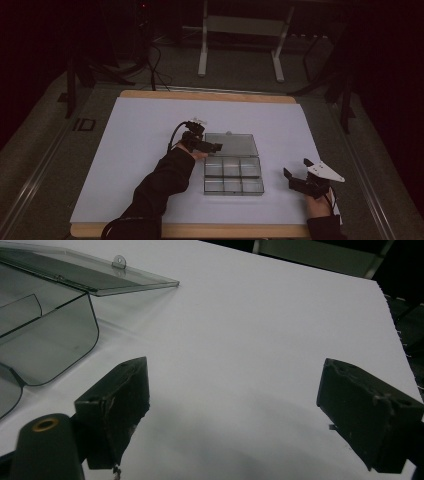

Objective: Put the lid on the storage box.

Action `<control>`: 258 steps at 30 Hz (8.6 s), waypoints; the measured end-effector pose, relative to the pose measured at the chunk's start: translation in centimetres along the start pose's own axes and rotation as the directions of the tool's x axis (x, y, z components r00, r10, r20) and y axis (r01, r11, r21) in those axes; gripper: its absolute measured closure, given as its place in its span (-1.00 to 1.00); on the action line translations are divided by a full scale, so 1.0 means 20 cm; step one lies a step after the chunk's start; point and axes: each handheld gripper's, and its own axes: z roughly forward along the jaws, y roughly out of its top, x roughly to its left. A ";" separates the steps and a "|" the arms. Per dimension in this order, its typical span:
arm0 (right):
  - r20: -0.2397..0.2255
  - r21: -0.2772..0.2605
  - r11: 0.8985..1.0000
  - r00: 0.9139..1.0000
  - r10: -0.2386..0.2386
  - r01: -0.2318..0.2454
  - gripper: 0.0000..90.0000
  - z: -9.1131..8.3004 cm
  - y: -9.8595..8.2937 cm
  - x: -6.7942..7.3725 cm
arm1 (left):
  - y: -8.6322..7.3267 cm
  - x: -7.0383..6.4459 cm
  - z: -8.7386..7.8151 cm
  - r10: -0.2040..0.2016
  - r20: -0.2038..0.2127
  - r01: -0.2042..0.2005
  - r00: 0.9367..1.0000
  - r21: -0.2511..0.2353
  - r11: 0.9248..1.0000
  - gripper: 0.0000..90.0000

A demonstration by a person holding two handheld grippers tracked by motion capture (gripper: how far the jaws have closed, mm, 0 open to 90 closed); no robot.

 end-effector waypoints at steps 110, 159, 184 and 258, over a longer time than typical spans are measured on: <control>-0.343 0.087 0.995 0.939 -0.024 0.056 0.76 0.26 0.46 0.24 | -0.19 -0.02 -0.22 0.200 0.135 -0.172 0.970 -0.194 0.966 0.62; -0.457 0.110 0.988 0.888 -0.047 0.109 0.76 0.15 0.26 0.23 | -0.41 -0.10 -0.32 0.284 0.117 -0.274 0.952 -0.096 0.957 0.77; -0.403 0.141 0.985 0.914 -0.035 0.100 0.27 0.19 0.22 0.18 | -0.44 -0.01 -0.28 0.218 0.094 -0.215 0.972 -0.038 0.976 0.17; -0.241 0.156 0.986 0.970 -0.027 0.066 -0.67 -0.03 0.00 0.04 | -0.75 0.10 -0.53 0.275 -0.098 -0.280 0.956 -0.037 0.959 -0.91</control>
